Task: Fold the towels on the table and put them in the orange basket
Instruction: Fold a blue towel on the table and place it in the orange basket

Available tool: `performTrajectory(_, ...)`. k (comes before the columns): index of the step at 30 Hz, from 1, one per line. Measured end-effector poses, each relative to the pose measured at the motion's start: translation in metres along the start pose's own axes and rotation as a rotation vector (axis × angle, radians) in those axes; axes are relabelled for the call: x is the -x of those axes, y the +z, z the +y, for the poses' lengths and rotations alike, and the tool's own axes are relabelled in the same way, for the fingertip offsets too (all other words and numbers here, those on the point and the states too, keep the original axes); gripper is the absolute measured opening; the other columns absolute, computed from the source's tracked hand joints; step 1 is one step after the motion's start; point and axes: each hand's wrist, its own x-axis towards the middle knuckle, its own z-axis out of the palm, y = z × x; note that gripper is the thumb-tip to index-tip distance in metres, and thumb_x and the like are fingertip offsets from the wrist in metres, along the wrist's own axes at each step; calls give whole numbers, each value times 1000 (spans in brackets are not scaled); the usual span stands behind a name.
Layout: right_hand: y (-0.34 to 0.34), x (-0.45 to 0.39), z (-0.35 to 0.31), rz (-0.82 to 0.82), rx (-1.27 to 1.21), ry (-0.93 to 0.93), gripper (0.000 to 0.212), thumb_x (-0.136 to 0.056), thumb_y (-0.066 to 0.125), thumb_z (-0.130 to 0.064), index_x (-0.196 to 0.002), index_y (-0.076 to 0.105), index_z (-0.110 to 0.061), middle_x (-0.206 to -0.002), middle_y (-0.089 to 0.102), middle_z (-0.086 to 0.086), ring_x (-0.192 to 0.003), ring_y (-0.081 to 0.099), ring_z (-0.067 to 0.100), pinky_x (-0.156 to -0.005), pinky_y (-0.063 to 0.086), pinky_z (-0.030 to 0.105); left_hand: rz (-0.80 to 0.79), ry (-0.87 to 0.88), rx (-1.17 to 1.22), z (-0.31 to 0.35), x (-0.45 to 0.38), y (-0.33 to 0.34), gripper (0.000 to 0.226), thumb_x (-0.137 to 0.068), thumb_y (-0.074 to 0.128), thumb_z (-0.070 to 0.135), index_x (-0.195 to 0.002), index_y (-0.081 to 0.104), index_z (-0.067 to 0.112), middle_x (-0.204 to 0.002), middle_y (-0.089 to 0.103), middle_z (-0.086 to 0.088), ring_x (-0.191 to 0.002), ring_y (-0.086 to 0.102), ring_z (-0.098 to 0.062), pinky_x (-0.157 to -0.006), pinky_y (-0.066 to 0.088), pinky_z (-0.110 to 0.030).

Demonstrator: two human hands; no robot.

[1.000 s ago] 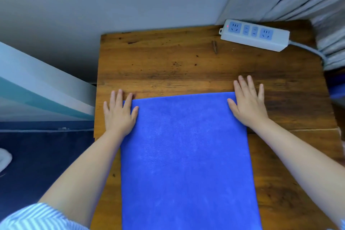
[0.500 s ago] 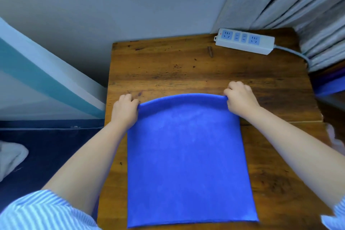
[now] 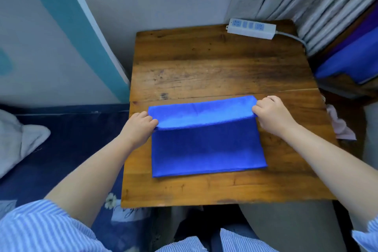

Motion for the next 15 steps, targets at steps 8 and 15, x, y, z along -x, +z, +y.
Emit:
performTrajectory(8,20,63,-35,-29,6,-32,40,-20,74,19,-44,55,-6,-42,51,7,-39,53,25,-54,53,33,144,194,26,36,49,12,33,-37,91,13,-58,65,10,-51,61,0,-54,61,-19,-48,48,-17)
performTrajectory(15,29,90,-43,-25,-10,4,37,-24,74,20,-47,56,-5,-44,52,9,-40,52,28,-50,51,32,143,276,57,56,70,28,42,-20,92,14,-48,61,13,-42,55,3,-41,56,-17,-40,42,-13)
